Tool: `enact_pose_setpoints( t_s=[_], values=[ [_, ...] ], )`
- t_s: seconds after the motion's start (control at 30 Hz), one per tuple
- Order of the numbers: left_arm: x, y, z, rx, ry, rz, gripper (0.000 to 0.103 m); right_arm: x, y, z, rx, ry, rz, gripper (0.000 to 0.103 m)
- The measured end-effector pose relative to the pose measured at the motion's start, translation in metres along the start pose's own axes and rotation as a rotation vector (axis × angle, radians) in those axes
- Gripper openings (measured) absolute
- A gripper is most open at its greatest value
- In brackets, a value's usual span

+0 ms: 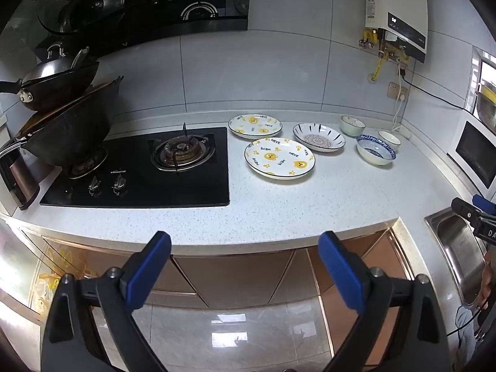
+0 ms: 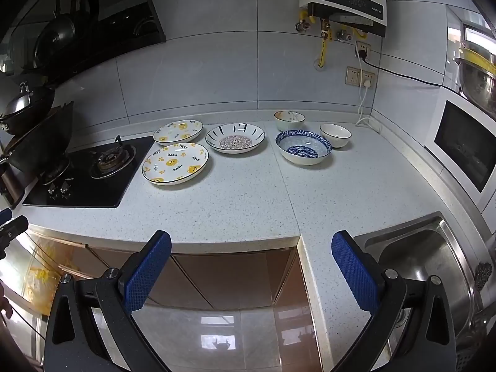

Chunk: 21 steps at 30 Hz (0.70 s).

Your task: Organize plates and bowls

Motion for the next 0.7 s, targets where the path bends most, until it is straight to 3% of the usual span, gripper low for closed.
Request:
enact_pose_setpoints(
  t_s=[0.7],
  values=[
    [0.0024,0.0101,-0.0052,-0.013,0.007,0.013,0.097,0.0007,0.0089,-0.0015,-0.001,-0.005,0.021,0.102]
  ],
)
Point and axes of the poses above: each gripper's, at about its wrist camera, not at the fingertips, and y roughly against the way its jaws point, z to its right, x to its top, the point moved 9 cm from there along -y, roughly the way its jaws point, and after that the axes turned 7 degrees about -z, right-handed, at the moved point
